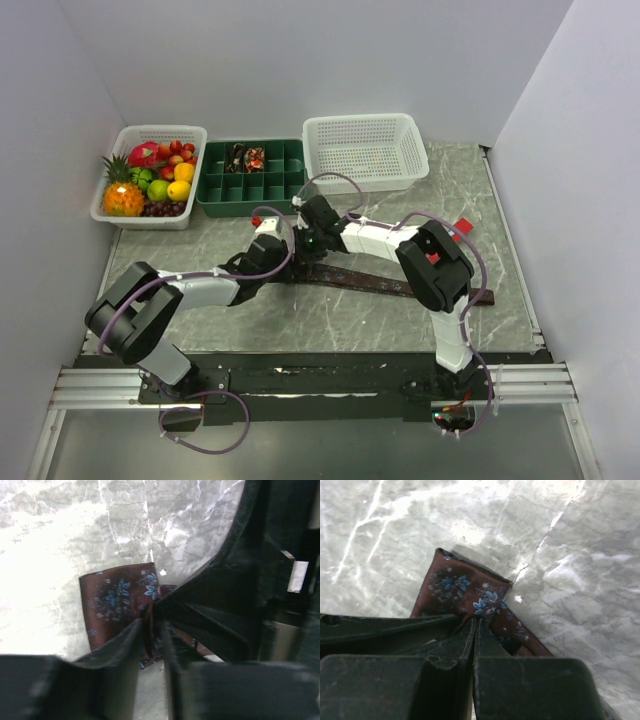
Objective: Roll the ties
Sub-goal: Roll the tie at the center of the board.
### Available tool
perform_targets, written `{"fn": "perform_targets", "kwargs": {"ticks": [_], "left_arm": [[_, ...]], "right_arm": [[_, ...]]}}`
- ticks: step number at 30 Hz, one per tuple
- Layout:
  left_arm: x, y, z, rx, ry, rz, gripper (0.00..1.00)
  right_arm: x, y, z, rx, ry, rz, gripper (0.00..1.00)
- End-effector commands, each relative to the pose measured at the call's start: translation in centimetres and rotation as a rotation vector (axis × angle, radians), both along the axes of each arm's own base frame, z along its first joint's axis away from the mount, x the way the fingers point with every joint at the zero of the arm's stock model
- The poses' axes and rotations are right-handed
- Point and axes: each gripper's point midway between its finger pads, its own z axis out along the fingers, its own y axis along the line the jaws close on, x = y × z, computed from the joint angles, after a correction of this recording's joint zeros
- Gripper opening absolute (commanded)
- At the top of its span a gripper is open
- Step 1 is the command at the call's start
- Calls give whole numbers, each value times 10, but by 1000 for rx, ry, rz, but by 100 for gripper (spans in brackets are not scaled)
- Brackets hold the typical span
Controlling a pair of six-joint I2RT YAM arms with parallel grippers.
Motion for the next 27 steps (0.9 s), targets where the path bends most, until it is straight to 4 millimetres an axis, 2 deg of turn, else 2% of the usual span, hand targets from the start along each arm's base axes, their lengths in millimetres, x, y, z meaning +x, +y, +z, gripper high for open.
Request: {"fn": "perform_targets", "kwargs": {"ticks": [1,3,4,6,9,11,15,18,19,21,22,24,25,27], "left_arm": [[-15,0,-1,16,42,-17,36],[-14,4,9,11,26,7,50],[-12,5,15,7,14,19,60],[-9,14,30,-6,-16,66,68],[-5,31,43,-21,-29,146,74],[-3,42,46,-29,-25,189,75],[-6,46,52,-62,-44,163,74],[-9,49,42,-48,-22,171,71],[-10,49,38,-43,-15,174,68],[-10,51,27,-30,10,190,63],[-10,53,24,-28,16,199,57],[-7,54,18,-49,35,215,56],[-12,51,12,-70,59,191,56],[-8,49,14,-124,49,185,56]], "right_arm": [[-7,-13,-24,-167,-11,-21,0],[-11,-18,-24,-206,-23,-22,0],[-13,-19,-21,-215,-33,-17,0],[-17,-23,-22,-243,-52,-21,0],[-22,-26,-24,-262,-62,-23,0],[-24,-26,-25,-261,-59,-23,0],[-23,-25,-19,-244,-79,-38,0],[-19,-22,1,-197,-129,-46,0],[-17,-20,14,-174,-155,-48,0],[-13,-18,28,-147,-182,-50,0],[-10,-16,42,-126,-204,-57,0],[-8,-17,53,-117,-225,-64,0],[-6,-14,66,-99,-243,-66,0],[-4,-13,75,-87,-258,-67,0]]}}
